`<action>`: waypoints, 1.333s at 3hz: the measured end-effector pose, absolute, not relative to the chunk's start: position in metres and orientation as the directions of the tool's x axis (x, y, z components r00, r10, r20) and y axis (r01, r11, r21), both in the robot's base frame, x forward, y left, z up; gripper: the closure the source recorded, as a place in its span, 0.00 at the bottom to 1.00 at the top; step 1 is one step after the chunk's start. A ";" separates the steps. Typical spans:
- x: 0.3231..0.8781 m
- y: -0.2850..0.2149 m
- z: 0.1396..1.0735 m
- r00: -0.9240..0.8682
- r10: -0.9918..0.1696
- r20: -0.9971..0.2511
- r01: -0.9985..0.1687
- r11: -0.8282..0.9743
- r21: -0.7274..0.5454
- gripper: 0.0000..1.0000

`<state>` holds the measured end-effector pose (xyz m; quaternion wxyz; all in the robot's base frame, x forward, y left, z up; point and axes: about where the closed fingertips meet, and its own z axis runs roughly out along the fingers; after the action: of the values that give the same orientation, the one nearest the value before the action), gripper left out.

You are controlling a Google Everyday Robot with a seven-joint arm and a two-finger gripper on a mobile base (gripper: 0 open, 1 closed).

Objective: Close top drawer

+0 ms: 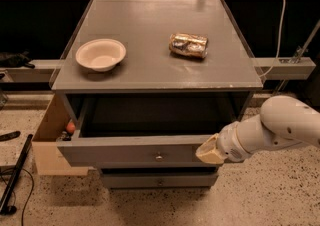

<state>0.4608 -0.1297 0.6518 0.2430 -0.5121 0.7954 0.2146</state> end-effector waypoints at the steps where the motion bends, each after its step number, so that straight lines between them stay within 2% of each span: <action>1: 0.461 -0.130 0.652 -0.357 -0.710 -0.606 -0.919 0.383 0.092 0.61; 3: 0.435 -0.122 0.654 -0.388 -0.696 -0.604 -0.908 0.401 0.121 0.14; 4: 0.448 -0.119 0.647 -0.397 -0.699 -0.595 -0.905 0.405 0.128 0.00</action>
Offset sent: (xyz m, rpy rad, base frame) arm -0.0623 0.0132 0.0120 0.0280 0.0318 -0.0232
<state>0.4481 -0.1193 0.6470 0.2318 -0.4980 0.8055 0.2226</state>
